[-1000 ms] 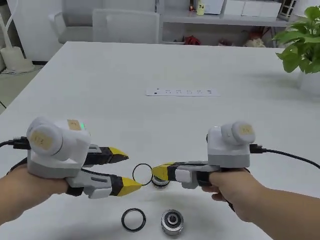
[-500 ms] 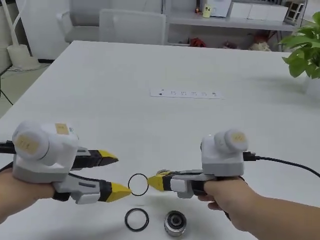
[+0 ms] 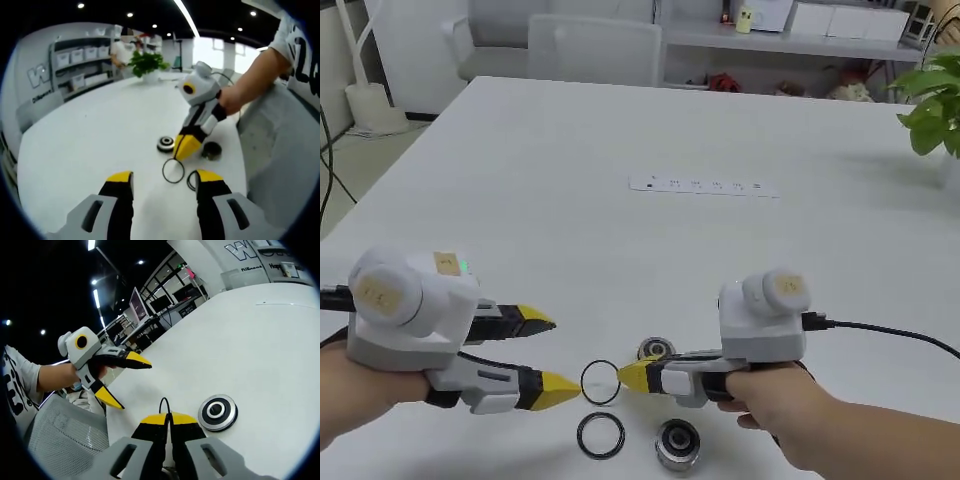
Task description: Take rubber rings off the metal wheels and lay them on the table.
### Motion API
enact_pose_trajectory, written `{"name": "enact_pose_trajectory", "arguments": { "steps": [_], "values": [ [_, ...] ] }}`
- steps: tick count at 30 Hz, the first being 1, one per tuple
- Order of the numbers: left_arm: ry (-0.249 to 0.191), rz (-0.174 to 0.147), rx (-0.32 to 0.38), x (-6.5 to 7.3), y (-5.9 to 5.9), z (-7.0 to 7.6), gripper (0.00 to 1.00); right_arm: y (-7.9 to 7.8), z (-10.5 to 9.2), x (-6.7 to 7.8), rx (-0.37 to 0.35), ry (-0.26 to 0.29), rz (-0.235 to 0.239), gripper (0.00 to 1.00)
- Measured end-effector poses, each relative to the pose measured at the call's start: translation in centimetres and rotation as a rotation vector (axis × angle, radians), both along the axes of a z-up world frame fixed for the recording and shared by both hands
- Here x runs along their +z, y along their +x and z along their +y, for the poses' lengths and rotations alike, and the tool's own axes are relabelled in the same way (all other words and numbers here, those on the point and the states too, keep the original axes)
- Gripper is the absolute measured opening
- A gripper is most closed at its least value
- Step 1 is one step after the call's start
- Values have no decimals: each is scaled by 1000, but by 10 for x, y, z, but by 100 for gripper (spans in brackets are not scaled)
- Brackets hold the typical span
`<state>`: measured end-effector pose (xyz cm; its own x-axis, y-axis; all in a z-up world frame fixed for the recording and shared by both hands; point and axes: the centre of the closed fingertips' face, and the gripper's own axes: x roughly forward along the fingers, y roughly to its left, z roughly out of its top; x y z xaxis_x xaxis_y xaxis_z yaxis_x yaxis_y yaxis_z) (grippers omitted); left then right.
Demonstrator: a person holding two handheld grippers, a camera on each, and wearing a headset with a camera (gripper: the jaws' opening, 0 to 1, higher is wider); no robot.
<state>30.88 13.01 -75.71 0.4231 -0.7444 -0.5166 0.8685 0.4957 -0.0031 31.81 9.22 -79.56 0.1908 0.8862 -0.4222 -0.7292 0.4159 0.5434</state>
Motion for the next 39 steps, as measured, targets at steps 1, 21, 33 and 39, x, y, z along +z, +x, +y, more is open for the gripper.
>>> {"name": "enact_pose_trajectory", "arguments": {
  "steps": [1,21,33,39],
  "values": [
    [0,0,1,0,0,0,51,0,0,-1,2,-2,1,0],
    [9,24,-4,-9,1,-2,51,-2,-6,-10,10,-44,-12,3],
    [10,18,-2,-6,2,-1,50,-2,-6,6,25,-33,-43,6],
    [6,9,-11,-1,7,-6,50,3,-9,23,27,-21,-88,8]
  ]
}}
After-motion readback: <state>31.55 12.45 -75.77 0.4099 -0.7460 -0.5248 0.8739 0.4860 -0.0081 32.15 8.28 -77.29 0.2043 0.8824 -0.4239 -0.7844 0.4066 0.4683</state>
